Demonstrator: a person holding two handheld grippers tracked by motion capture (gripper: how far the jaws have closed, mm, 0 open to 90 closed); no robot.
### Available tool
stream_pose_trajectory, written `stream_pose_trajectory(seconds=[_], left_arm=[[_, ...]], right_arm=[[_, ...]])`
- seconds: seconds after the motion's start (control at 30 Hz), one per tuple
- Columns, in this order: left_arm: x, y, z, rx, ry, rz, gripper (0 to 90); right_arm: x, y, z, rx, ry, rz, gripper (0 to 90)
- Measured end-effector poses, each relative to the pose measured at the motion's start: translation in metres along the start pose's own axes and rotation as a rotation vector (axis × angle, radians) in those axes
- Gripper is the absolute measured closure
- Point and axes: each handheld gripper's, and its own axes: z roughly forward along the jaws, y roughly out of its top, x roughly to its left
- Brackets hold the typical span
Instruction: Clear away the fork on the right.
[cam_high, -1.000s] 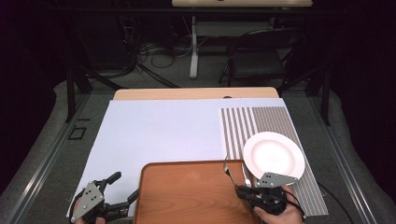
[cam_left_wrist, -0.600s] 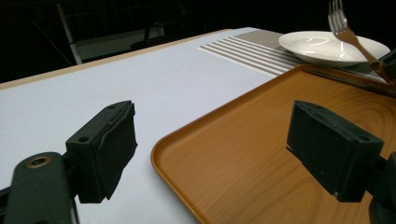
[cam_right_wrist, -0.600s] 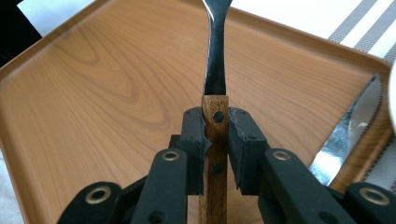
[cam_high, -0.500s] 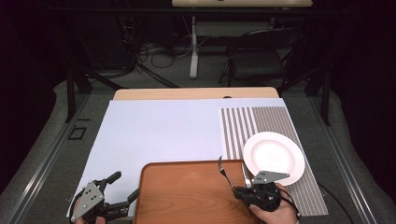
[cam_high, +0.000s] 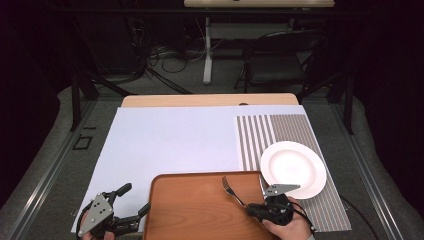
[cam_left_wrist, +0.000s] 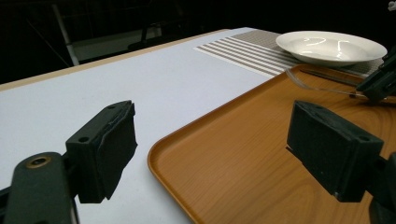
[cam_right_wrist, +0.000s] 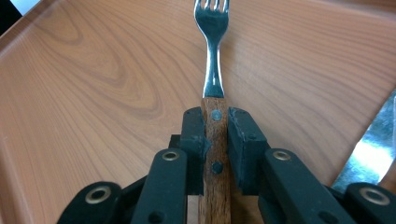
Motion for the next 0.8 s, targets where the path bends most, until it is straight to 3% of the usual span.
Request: stream_pose_trajectory(seconds=[0.37,0.8], left_arm=[[0.0,0.0,-0.001,-0.001,0.002,0.0,15.8],[-0.001,0.0,0.001,0.0,-0.005,0.004,15.8]], right_arm=[[0.004,0.0,0.004,0.009,0.009,-0.047,75.0],[0.012,0.006,0.004,-0.022,0.002,-0.173,78.1]])
